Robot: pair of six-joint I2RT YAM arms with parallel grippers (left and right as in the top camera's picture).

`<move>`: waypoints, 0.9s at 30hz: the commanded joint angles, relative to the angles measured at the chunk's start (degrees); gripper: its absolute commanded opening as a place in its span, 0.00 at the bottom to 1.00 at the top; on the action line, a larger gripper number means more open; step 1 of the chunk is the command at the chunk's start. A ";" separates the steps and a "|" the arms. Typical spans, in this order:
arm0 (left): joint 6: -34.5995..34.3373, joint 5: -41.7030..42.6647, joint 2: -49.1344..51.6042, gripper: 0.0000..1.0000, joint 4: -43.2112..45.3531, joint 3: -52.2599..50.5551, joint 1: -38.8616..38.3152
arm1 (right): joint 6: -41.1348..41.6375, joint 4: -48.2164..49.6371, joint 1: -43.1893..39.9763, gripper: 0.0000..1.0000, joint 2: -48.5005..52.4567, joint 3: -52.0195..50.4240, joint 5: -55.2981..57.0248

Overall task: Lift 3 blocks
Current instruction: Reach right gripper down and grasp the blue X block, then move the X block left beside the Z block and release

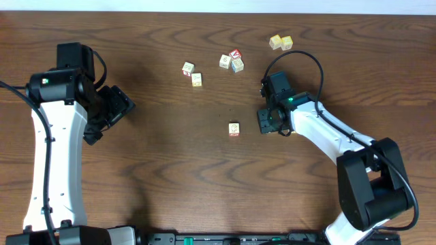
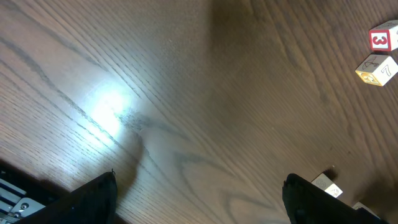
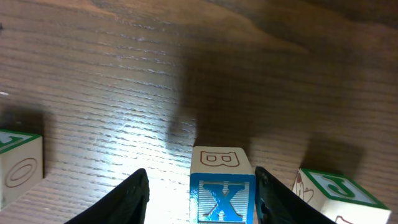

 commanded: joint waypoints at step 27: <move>-0.09 -0.33 -0.20 0.85 -0.37 0.72 0.24 | 19.56 2.14 2.99 0.24 2.78 -1.14 -13.49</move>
